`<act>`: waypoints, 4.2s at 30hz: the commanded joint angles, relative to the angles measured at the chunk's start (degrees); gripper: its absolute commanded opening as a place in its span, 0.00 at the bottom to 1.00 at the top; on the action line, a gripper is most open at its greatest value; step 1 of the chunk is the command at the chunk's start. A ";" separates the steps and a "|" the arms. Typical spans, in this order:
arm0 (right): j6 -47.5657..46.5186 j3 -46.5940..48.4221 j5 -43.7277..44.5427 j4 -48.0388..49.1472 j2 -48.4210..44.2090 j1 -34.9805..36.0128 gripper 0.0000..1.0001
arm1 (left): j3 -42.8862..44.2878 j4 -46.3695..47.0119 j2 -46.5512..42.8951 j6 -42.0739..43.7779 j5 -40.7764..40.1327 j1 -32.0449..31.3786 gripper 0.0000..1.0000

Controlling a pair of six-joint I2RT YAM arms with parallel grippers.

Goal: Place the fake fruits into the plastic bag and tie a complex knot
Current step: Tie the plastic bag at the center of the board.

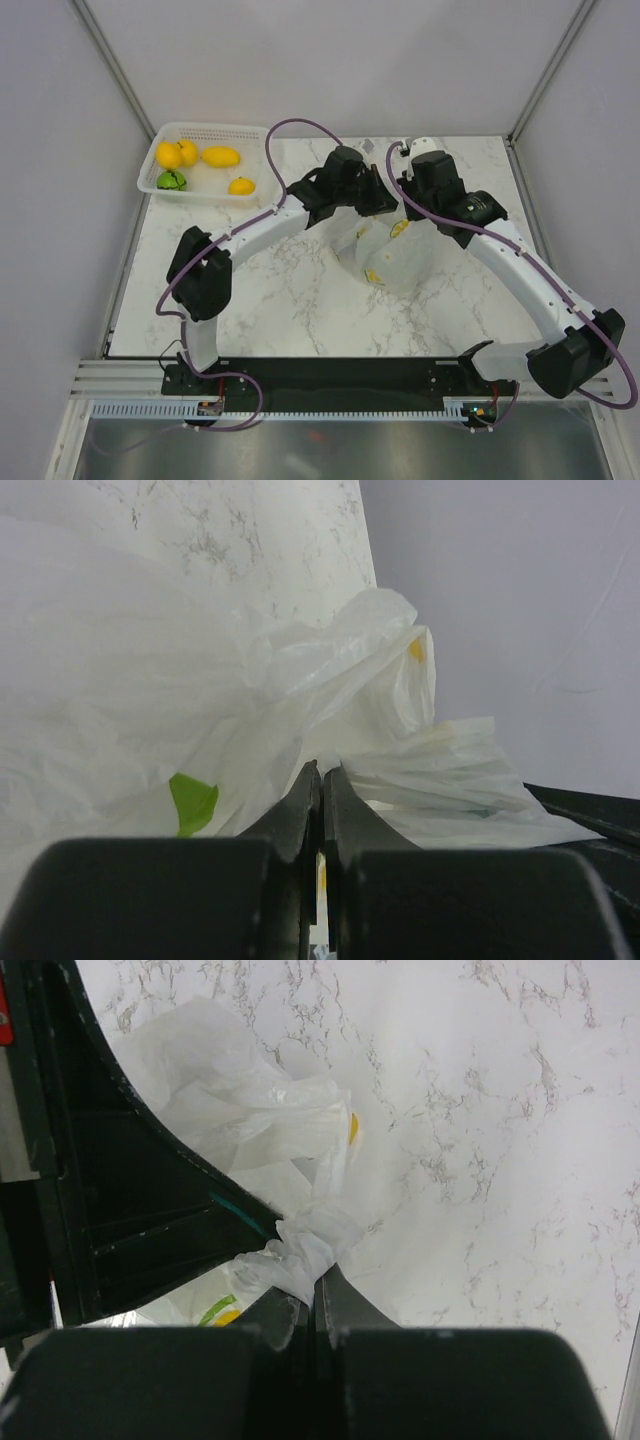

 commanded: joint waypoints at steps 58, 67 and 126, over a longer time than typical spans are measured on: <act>14.48 41.11 17.42 -17.50 21.09 18.19 0.00 | 19.20 18.63 17.84 -22.12 34.54 -2.71 0.02; 13.60 35.76 10.82 -16.00 18.19 15.37 0.00 | 22.06 18.45 20.58 -26.79 34.97 -3.94 0.02; 17.63 18.70 0.46 -14.95 2.63 9.06 0.00 | 19.22 34.63 25.14 -46.13 34.27 -4.82 0.02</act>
